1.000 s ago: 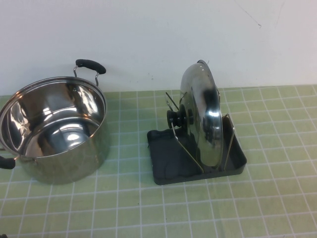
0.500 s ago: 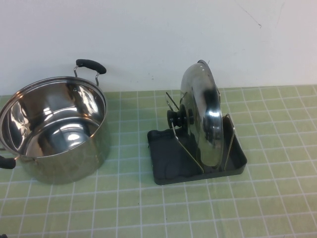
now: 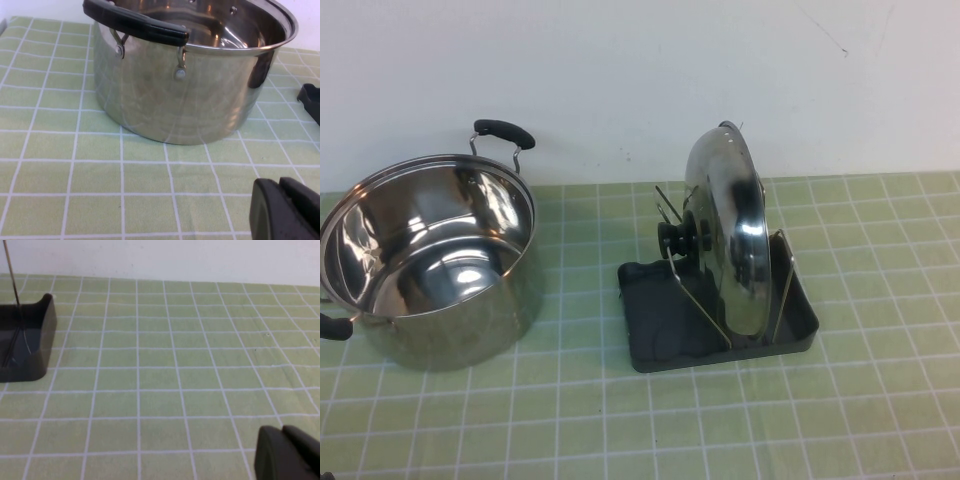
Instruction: Put pot lid on rack
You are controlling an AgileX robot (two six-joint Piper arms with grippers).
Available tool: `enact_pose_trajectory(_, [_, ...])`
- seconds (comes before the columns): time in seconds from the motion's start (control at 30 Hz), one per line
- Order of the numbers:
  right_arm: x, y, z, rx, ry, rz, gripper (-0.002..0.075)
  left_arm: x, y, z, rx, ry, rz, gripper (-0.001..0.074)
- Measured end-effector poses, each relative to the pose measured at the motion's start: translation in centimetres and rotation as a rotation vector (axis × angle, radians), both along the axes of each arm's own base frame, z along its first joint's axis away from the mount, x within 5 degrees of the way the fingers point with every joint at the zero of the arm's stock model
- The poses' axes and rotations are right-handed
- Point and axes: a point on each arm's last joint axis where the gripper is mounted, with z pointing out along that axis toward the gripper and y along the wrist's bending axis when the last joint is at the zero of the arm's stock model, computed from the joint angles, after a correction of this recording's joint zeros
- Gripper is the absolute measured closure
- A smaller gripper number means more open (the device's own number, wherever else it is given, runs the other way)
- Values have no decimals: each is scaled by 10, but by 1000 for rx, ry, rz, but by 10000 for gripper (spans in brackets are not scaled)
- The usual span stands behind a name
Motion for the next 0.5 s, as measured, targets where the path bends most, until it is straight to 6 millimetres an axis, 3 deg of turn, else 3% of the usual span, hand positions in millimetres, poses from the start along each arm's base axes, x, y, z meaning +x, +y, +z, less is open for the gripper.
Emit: enact_pose_trajectory(0.5, [0, 0, 0, 15, 2, 1, 727, 0, 0, 0, 0, 0, 0, 736])
